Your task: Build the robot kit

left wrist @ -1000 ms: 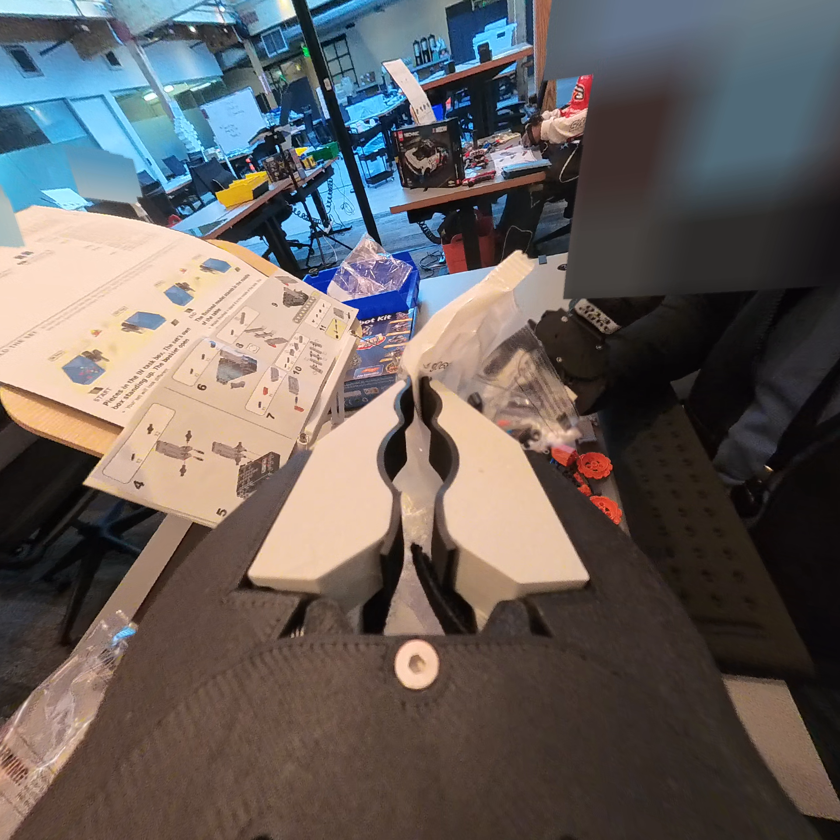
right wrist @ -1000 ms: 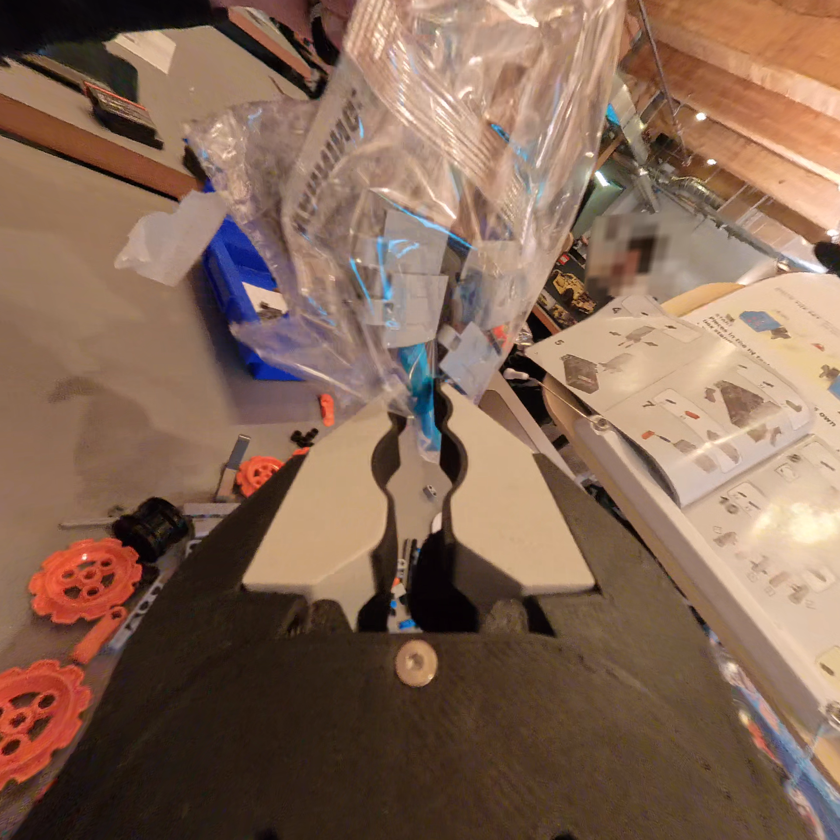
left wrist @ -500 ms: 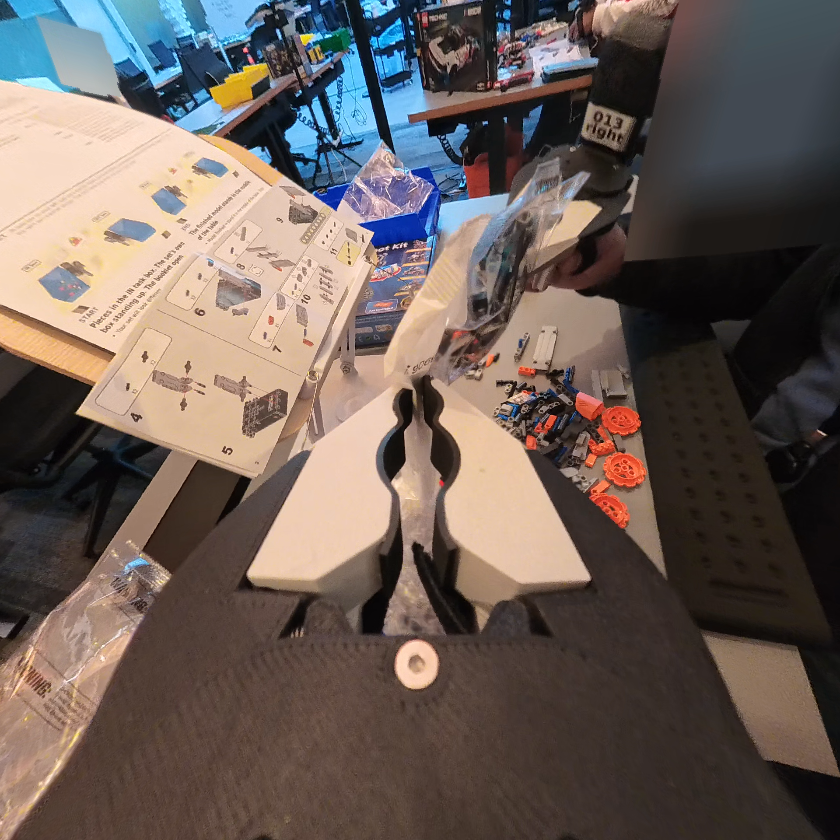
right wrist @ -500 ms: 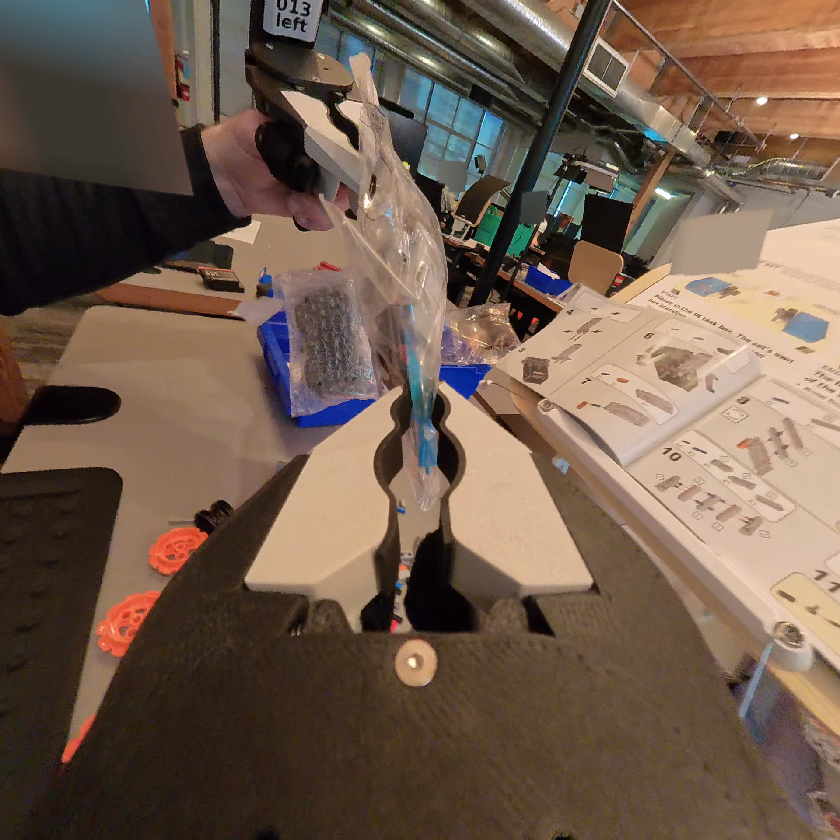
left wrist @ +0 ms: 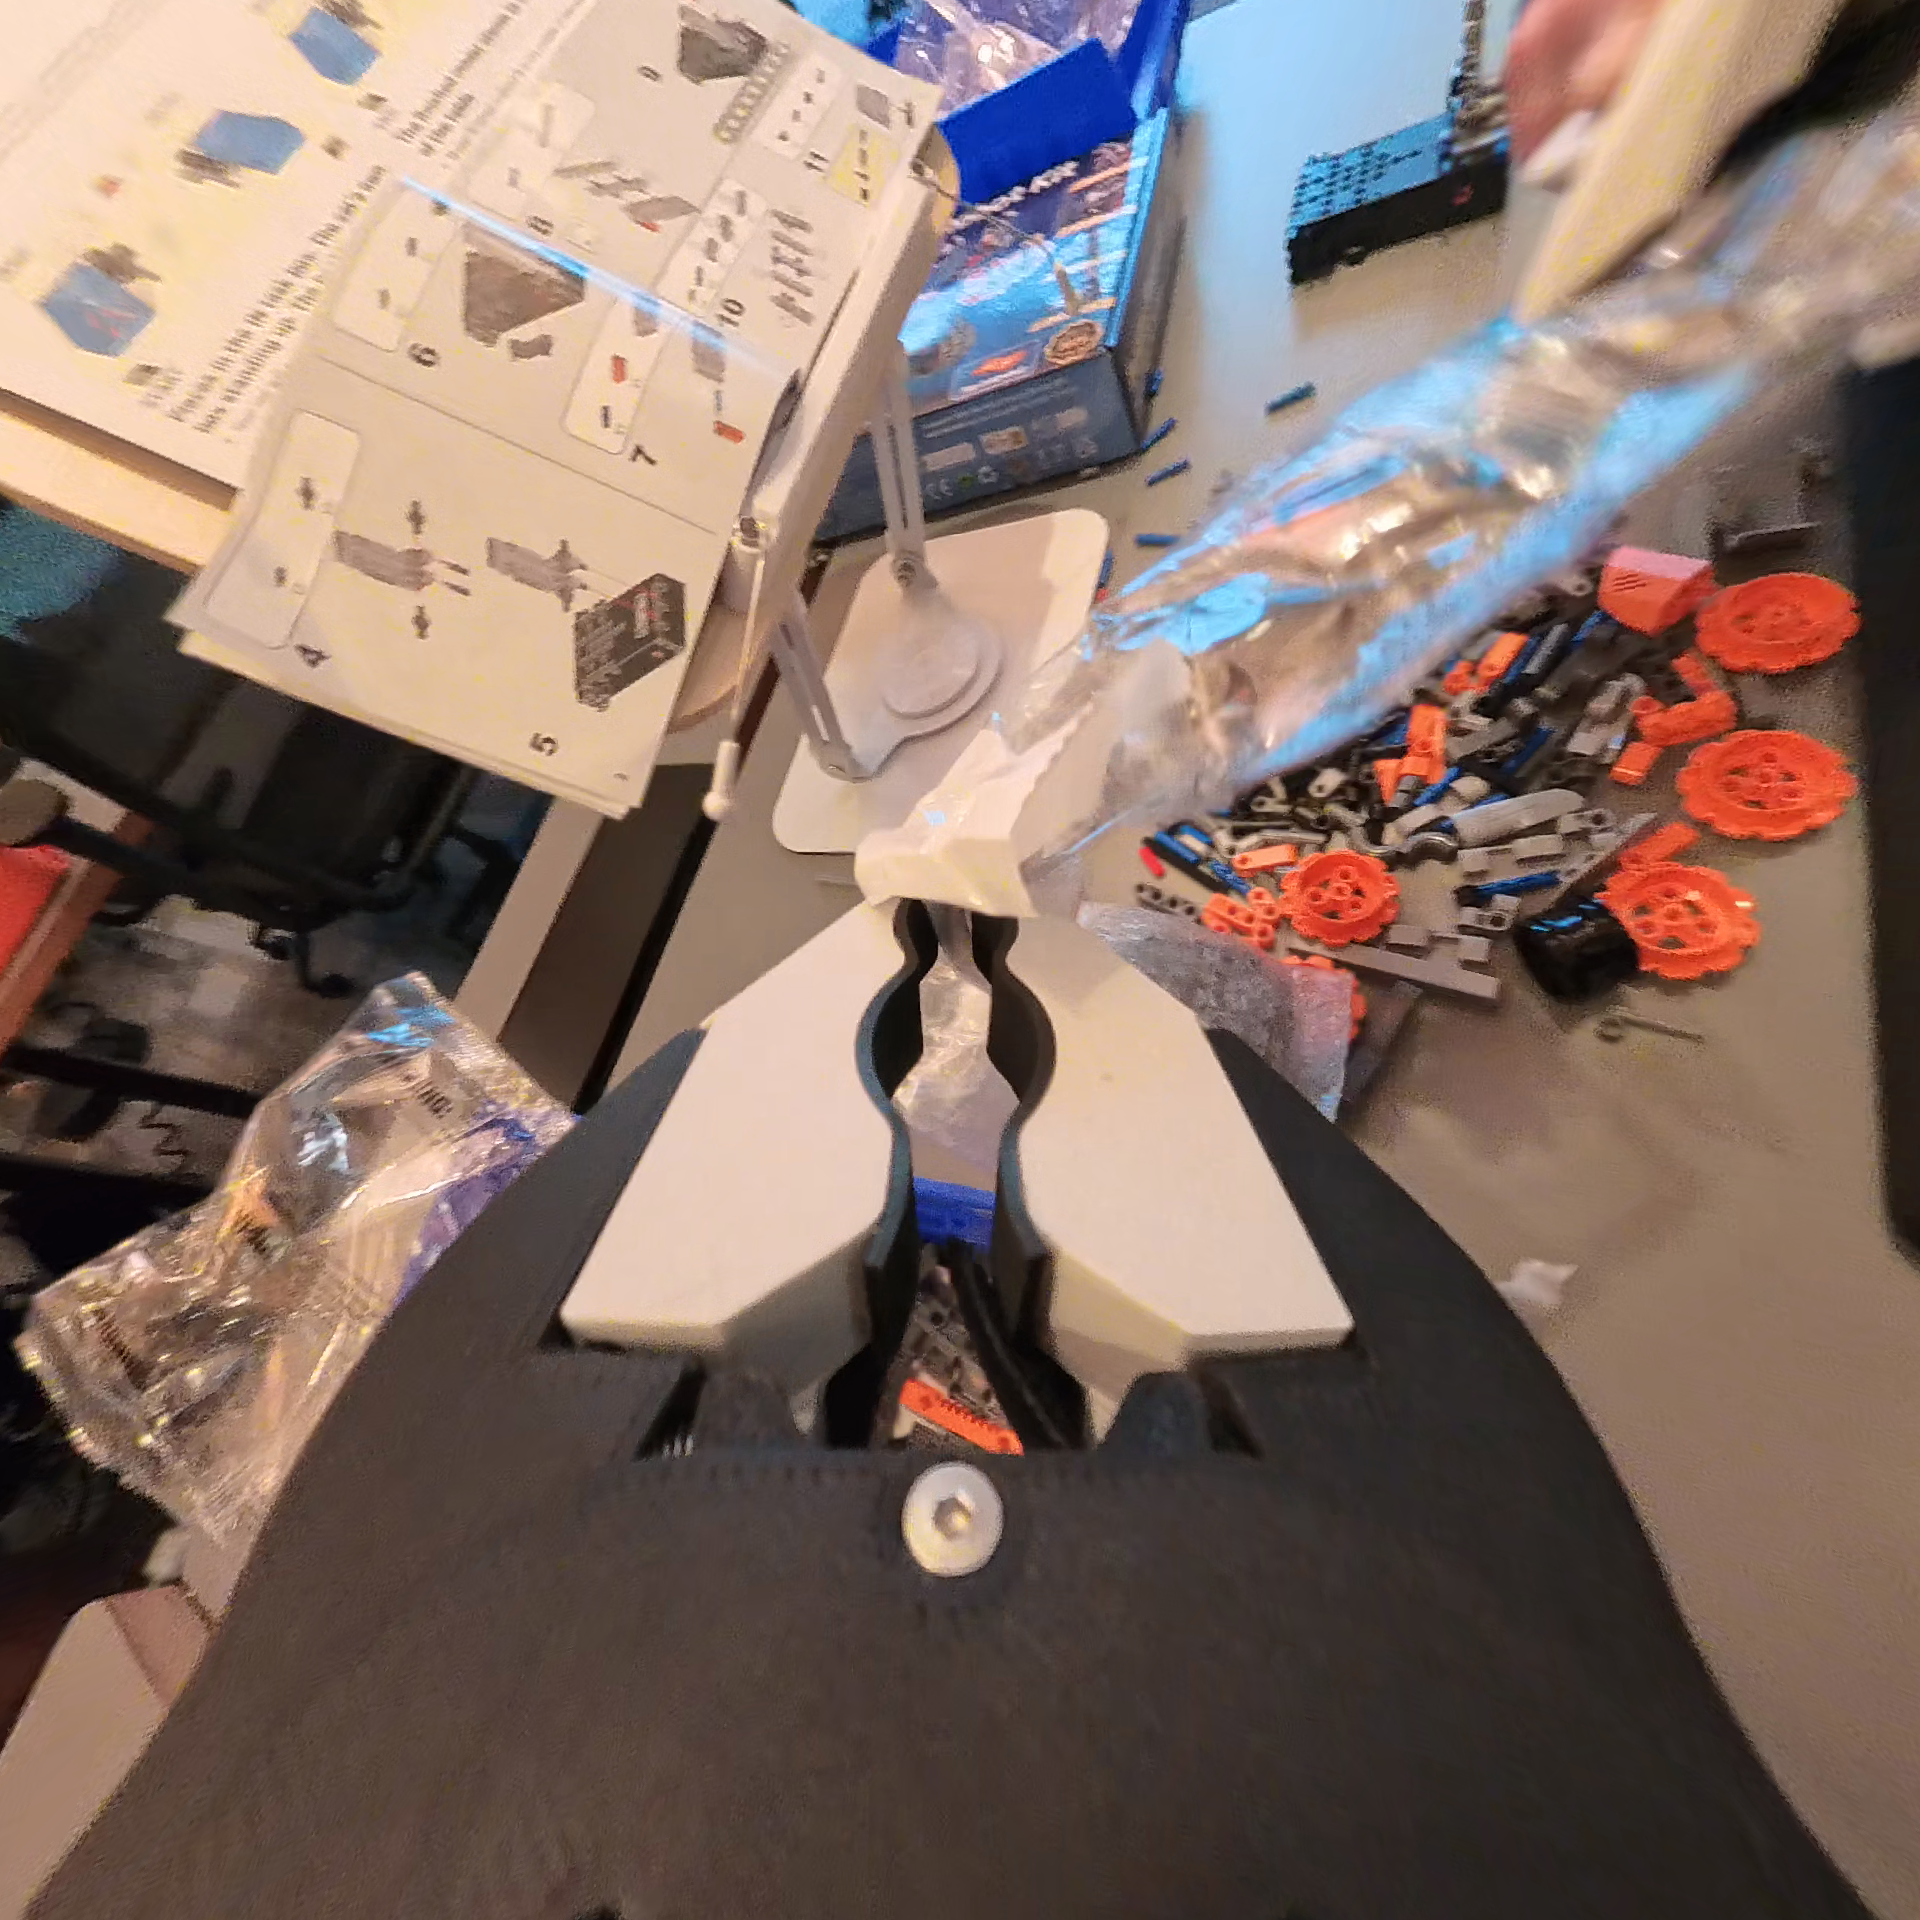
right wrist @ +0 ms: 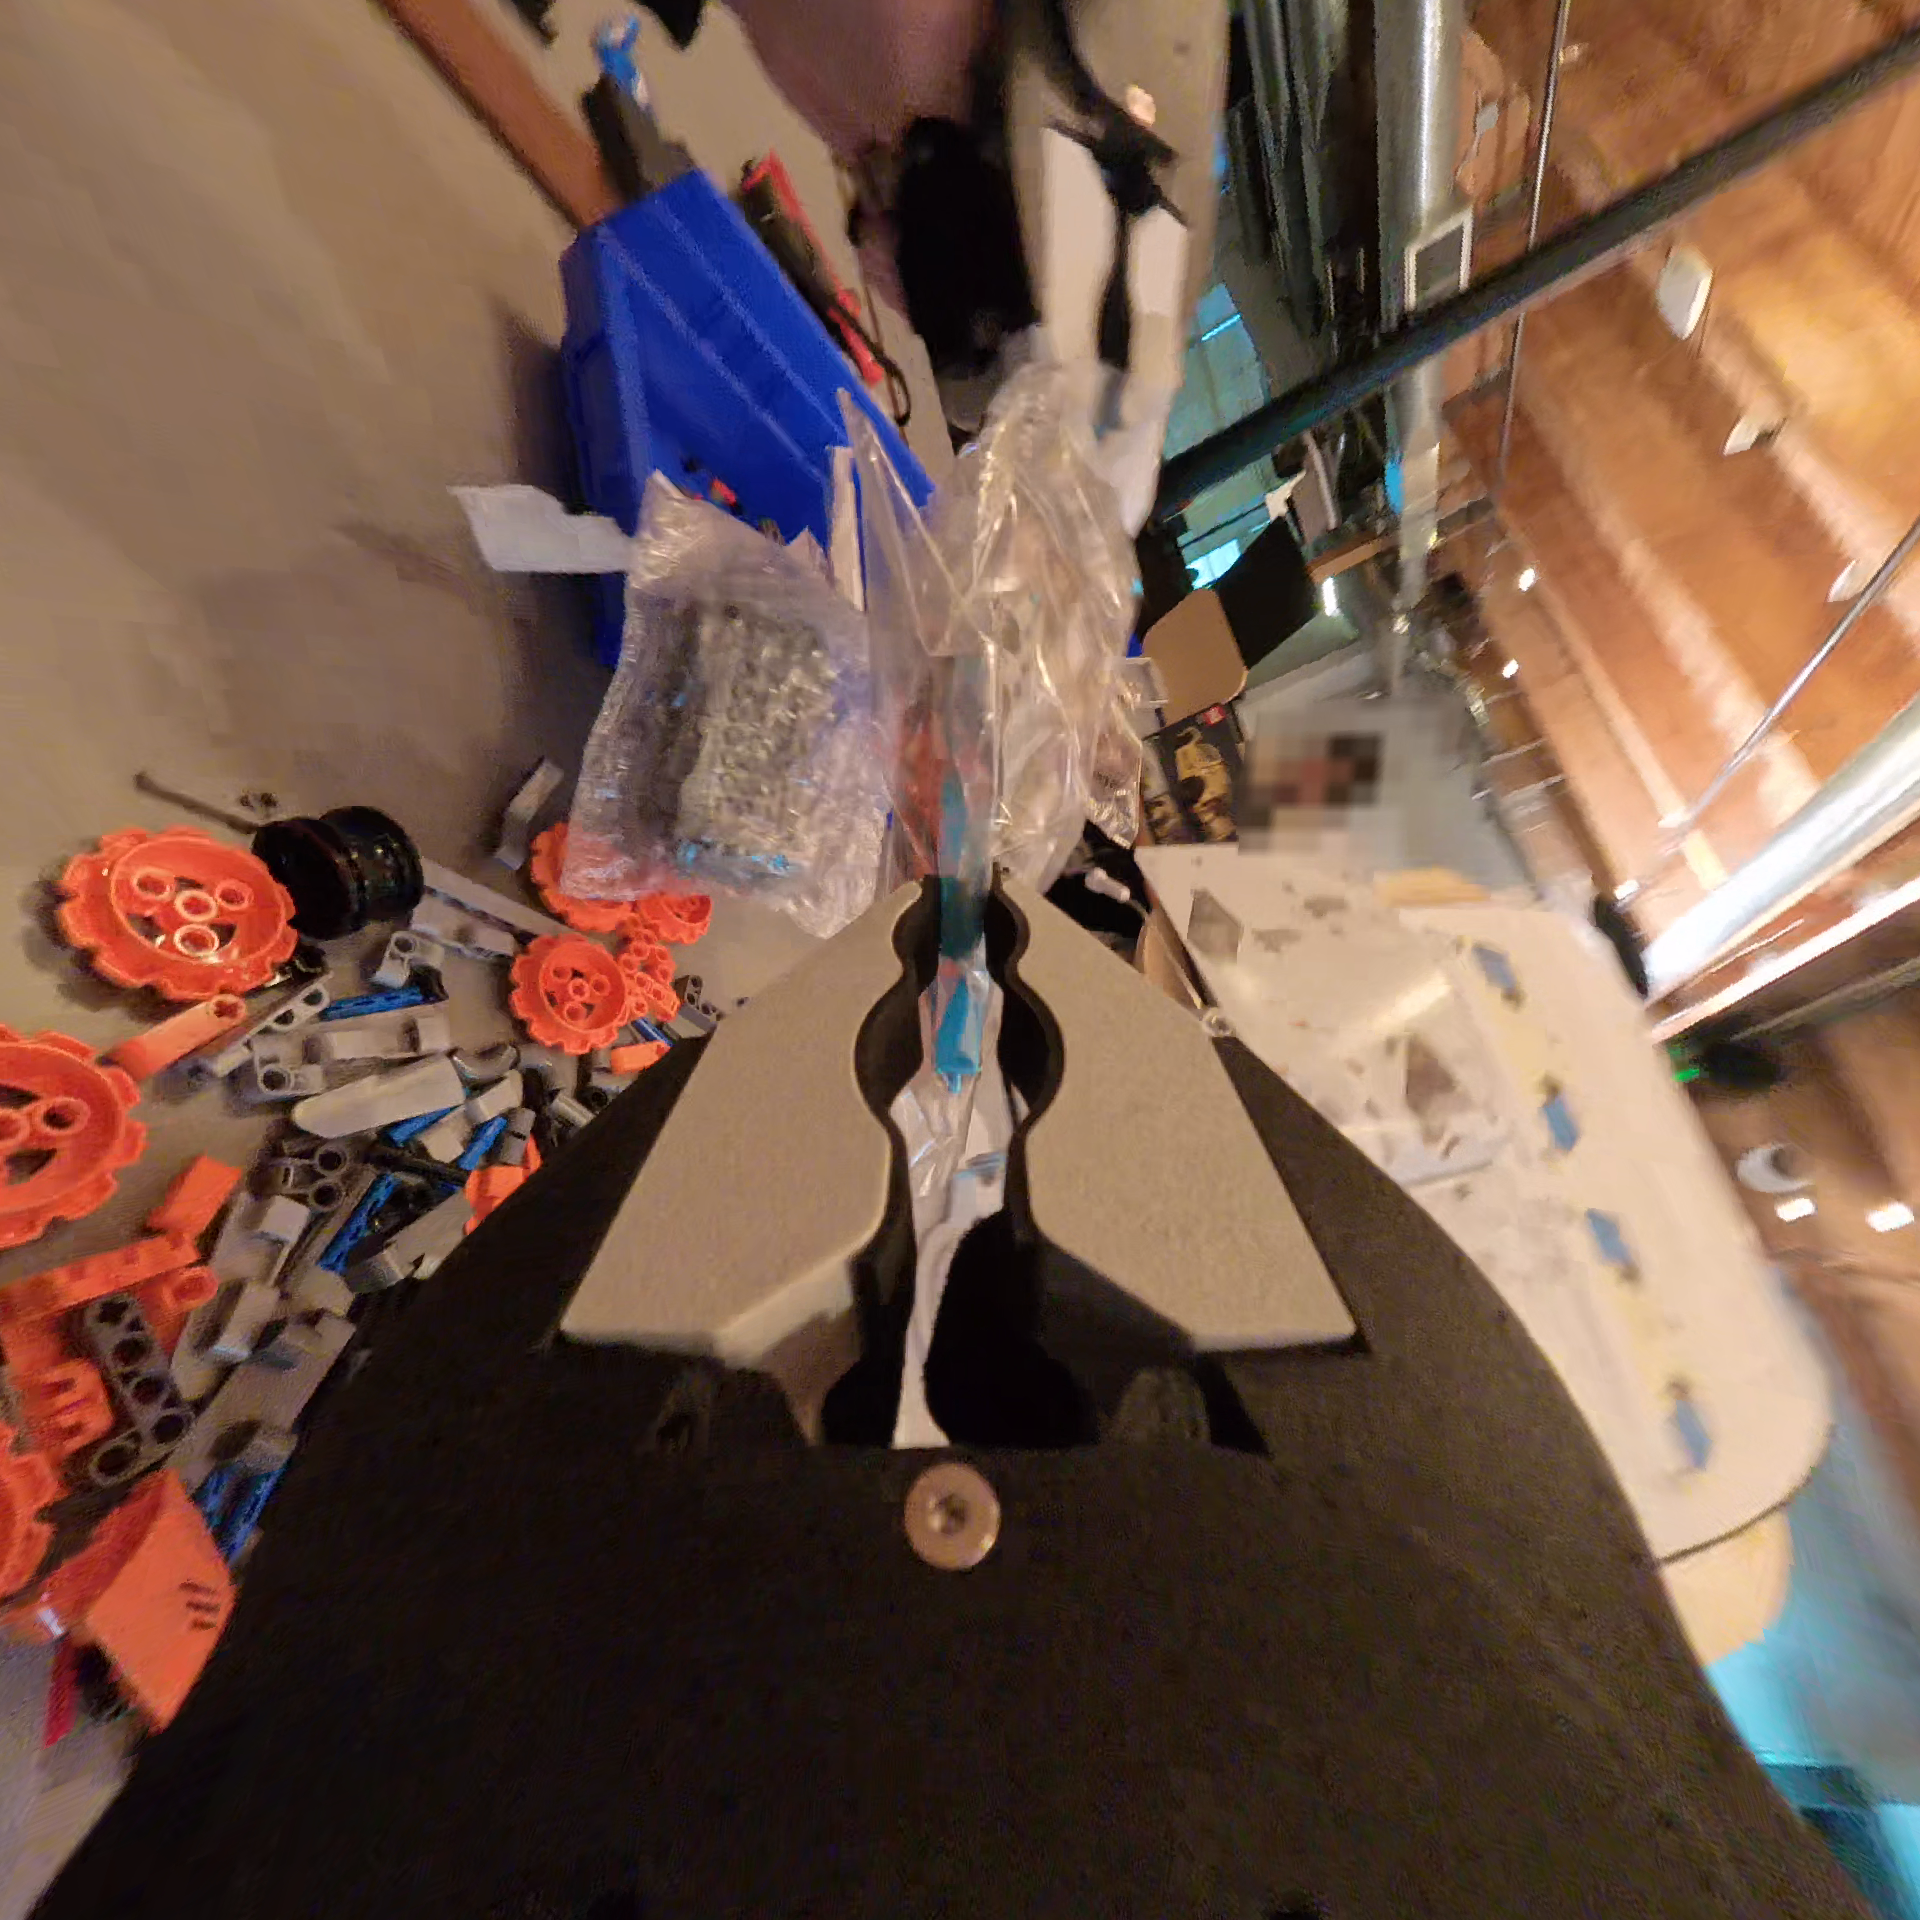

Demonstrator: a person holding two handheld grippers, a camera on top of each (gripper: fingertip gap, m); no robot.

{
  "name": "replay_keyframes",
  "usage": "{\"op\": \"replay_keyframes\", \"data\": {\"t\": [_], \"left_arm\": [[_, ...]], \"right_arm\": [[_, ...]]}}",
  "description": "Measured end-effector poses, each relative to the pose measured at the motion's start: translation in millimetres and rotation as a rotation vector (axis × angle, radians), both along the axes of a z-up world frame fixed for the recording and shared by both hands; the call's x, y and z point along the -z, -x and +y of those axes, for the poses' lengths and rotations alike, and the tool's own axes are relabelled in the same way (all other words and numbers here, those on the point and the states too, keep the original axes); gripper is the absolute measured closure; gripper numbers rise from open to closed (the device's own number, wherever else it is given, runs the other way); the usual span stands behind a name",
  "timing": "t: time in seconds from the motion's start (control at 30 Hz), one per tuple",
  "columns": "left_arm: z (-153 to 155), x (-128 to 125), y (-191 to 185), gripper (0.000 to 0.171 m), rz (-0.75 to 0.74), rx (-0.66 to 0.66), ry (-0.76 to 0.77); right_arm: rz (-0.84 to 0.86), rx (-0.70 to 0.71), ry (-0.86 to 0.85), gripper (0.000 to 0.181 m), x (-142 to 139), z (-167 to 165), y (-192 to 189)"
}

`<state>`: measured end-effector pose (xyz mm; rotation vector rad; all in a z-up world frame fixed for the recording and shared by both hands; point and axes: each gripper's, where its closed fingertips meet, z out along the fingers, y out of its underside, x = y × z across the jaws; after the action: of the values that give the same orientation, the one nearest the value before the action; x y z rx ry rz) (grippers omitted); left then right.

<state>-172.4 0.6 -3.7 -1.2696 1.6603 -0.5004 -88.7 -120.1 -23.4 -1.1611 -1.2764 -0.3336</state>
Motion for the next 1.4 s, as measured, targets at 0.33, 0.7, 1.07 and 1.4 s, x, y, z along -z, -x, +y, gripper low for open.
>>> {"op": "replay_keyframes", "data": {"t": [0.33,0.7,1.07,1.4], "left_arm": [[-1,-4,-1,0.17,-0.076,-0.059,-0.238],[-16,-21,-7,0.171,-0.12,-0.051,-0.297],[-24,-48,9,0.171,-0.092,-0.019,-0.296],[-29,-53,22,0.171,-0.068,-0.012,-0.281]], "right_arm": [[-0.27,-0.043,-0.107,0.175,46,-19,65],[-0.277,-0.055,-0.103,0.175,53,-23,73],[-0.223,-0.043,-0.132,0.175,37,-19,64],[-0.192,-0.045,-0.148,0.175,30,-21,61]]}}
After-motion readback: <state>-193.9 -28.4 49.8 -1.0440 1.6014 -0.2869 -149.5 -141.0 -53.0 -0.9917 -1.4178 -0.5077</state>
